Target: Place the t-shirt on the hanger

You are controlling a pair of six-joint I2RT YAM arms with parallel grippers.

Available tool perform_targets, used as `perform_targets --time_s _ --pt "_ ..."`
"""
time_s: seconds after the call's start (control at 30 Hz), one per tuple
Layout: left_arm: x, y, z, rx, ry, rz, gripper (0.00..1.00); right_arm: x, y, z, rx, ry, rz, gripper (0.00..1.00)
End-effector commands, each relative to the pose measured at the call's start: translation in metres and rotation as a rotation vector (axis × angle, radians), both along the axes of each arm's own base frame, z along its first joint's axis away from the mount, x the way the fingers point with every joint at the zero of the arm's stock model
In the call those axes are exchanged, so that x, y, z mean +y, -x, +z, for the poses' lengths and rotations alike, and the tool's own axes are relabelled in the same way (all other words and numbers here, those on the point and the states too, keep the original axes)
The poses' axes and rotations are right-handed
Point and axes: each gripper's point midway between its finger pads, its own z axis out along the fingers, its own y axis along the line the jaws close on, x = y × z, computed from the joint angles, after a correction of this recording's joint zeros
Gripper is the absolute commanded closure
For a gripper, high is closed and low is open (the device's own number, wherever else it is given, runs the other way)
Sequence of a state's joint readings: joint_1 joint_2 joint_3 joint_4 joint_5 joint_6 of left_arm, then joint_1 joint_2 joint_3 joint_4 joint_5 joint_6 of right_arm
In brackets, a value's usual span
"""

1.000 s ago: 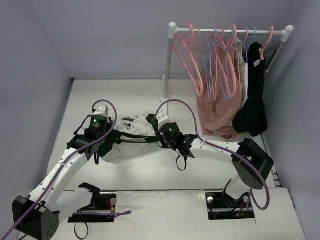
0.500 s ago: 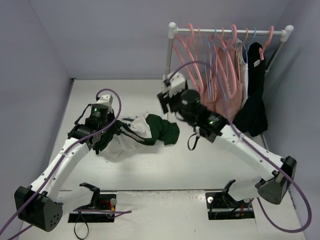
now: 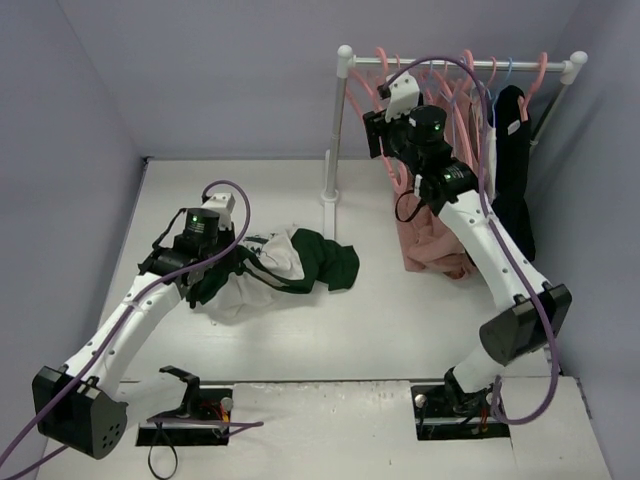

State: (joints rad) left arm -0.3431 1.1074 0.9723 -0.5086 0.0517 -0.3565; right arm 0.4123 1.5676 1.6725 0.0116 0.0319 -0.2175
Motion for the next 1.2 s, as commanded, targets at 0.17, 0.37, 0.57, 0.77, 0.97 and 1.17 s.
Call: perform_targets --time_s 0.17,0.37,0.57,0.77,0.97,1.17 --pt "-0.001 -0.006 0.022 -0.083 0.012 -0.016 1.0 -0.002 -0.031 0.004 -0.026 -0.002 0.021 0.37" --pt "-0.001 -0.006 0.023 -0.084 0.017 -0.013 1.0 0.007 -0.028 0.001 -0.011 -0.028 0.066 0.52" --pt "-0.002 -0.005 0.022 -0.078 0.024 -0.018 1.0 0.007 -0.026 0.005 -0.011 -0.052 0.057 0.61" --pt "-0.002 -0.005 0.021 -0.076 0.026 -0.019 1.0 -0.006 -0.024 0.017 -0.033 -0.07 -0.011 0.46" --pt "-0.002 -0.005 0.021 -0.074 0.028 -0.021 1.0 -0.019 -0.006 0.064 -0.115 -0.144 -0.051 0.36" --pt "-0.002 -0.005 0.02 -0.069 0.024 -0.016 1.0 -0.047 -0.006 0.089 -0.166 -0.2 -0.147 0.43"
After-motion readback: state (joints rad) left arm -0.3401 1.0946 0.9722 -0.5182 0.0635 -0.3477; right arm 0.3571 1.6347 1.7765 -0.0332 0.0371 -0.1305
